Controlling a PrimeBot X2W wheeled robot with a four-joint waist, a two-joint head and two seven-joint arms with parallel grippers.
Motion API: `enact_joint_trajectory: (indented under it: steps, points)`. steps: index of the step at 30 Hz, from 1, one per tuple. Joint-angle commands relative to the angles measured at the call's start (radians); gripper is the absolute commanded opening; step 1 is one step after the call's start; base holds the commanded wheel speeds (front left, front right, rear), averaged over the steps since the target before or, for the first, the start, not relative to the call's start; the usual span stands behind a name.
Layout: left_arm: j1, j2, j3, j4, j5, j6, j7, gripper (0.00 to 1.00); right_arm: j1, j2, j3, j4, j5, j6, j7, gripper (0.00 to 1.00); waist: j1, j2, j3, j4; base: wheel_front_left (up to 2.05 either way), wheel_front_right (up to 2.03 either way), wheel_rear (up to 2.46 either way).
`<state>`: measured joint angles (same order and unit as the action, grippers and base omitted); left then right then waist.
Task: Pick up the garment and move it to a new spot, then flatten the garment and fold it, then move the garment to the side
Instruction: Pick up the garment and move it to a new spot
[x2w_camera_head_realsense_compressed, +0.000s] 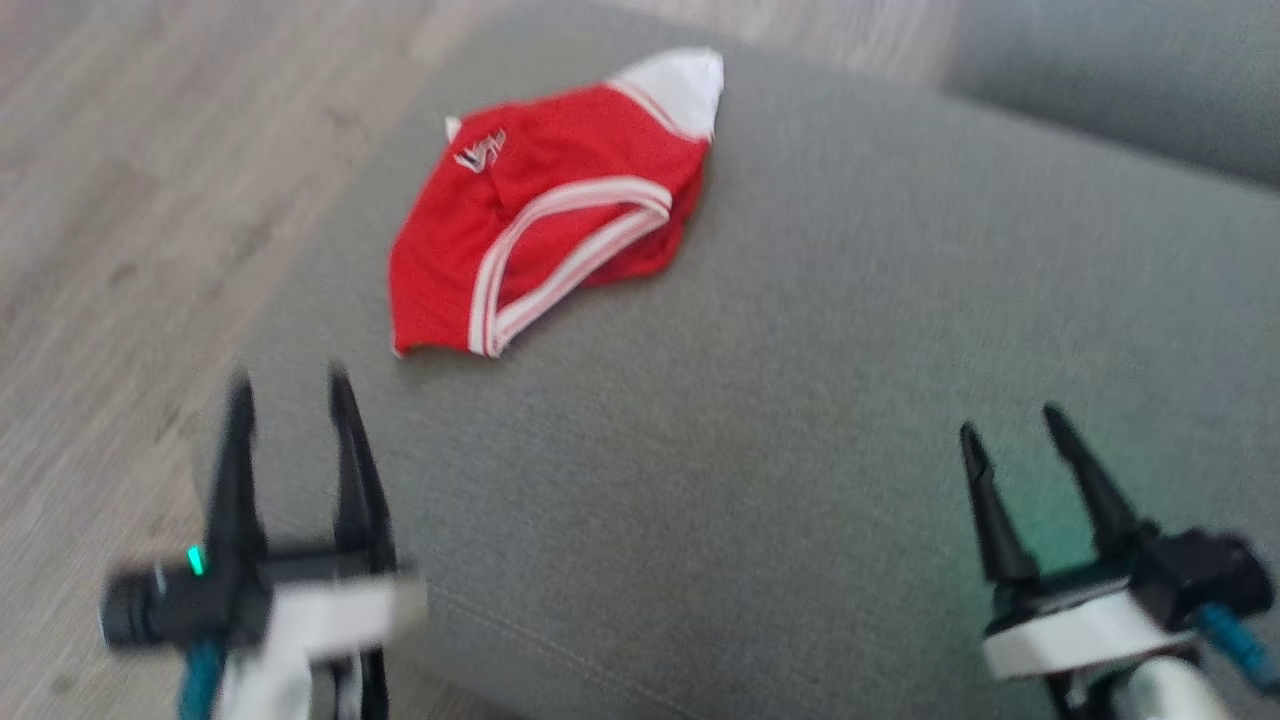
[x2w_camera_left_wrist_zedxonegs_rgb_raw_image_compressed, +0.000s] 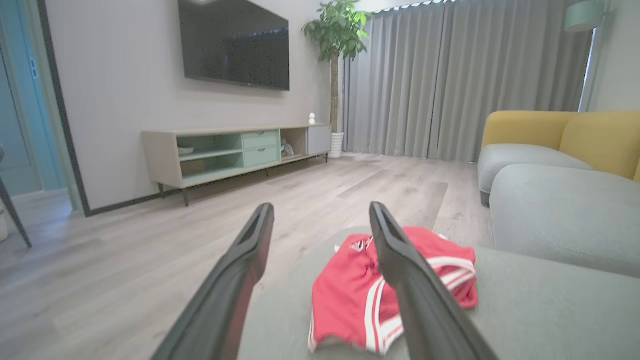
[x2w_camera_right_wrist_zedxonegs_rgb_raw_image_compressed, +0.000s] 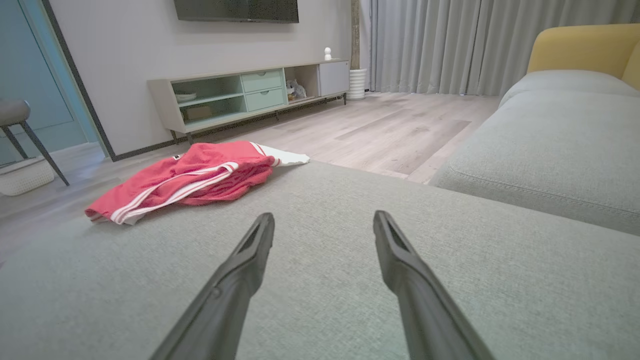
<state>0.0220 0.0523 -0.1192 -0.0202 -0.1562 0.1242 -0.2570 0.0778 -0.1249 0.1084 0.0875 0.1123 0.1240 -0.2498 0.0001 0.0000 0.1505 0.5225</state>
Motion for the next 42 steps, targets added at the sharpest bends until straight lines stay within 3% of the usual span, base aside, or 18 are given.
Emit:
enact_joint_trajectory:
  steps: [1, 4, 8, 13, 16, 22, 23, 26, 31, 37, 42]
  points:
    - [-0.101, -0.002, 0.041, -0.041, -0.004, 0.006, -0.005, 1.00, -0.043, -0.044, 0.028, -0.038, -0.009, 0.007, -0.012, 1.00, -0.0001, 0.0000, 0.134, -0.035, 0.00, 0.00, 0.00]
    - [-0.235, -0.002, 0.056, -0.019, 0.000, -0.011, -0.005, 1.00, -0.067, -0.112, 0.036, -0.058, -0.017, 0.007, -0.012, 1.00, -0.0001, 0.0000, 0.231, -0.059, 0.00, 0.00, 0.00]
    - [-0.441, 0.001, 0.069, 0.120, 0.039, -0.070, -0.005, 1.00, -0.094, -0.192, 0.026, -0.086, -0.026, 0.007, -0.012, 1.00, -0.0001, 0.0000, 0.329, -0.091, 0.00, 0.00, 0.00]
    - [-0.693, 0.022, 0.094, 0.474, 0.029, -0.109, 0.002, 1.00, -0.120, -0.259, 0.029, -0.114, -0.031, 0.007, -0.012, 1.00, -0.0001, 0.0000, 0.394, -0.139, 0.00, 0.00, 0.00]
    - [-0.824, 0.037, 0.113, 0.703, -0.003, -0.124, 0.071, 1.00, -0.133, -0.279, 0.032, -0.131, -0.030, 0.007, -0.012, 1.00, -0.0001, 0.0000, 0.421, -0.174, 0.00, 0.00, 0.00]
    - [-0.966, 0.068, 0.160, 1.033, -0.107, -0.205, 0.213, 1.00, -0.149, -0.279, 0.028, -0.150, -0.029, 0.007, -0.012, 1.00, -0.0001, 0.0000, 0.460, -0.240, 0.00, 0.00, 0.00]
    - [-0.976, 0.081, 0.150, 1.070, -0.101, -0.211, 0.232, 0.00, -0.153, -0.274, 0.029, -0.152, -0.028, 0.007, -0.012, 1.00, -0.0001, 0.0000, 0.463, -0.250, 0.00, 0.00, 0.00]
    - [-1.013, 0.117, 0.138, 1.101, -0.075, -0.181, 0.162, 0.00, -0.161, -0.257, 0.022, -0.160, -0.025, 0.007, -0.012, 1.00, -0.0001, 0.0000, 0.472, -0.265, 0.00, 0.00, 0.00]
    - [-1.060, 0.143, 0.113, 1.067, -0.041, -0.165, 0.024, 0.00, -0.173, -0.223, 0.039, -0.148, -0.023, 0.007, -0.012, 1.00, -0.0001, 0.0000, 0.418, -0.284, 0.00, 0.00, 0.00]
    - [-1.075, 0.172, 0.090, 0.947, -0.013, -0.169, 0.000, 0.00, -0.189, -0.155, 0.064, -0.129, -0.012, 0.007, -0.012, 1.00, -0.0001, 0.0000, 0.299, -0.334, 0.00, 0.00, 0.00]
    - [-1.041, 0.178, 0.056, 0.786, -0.014, -0.210, 0.028, 0.00, -0.187, -0.075, 0.073, -0.105, 0.006, 0.007, -0.012, 1.00, -0.0001, 0.0000, 0.173, -0.412, 0.00, 0.00, 0.00]
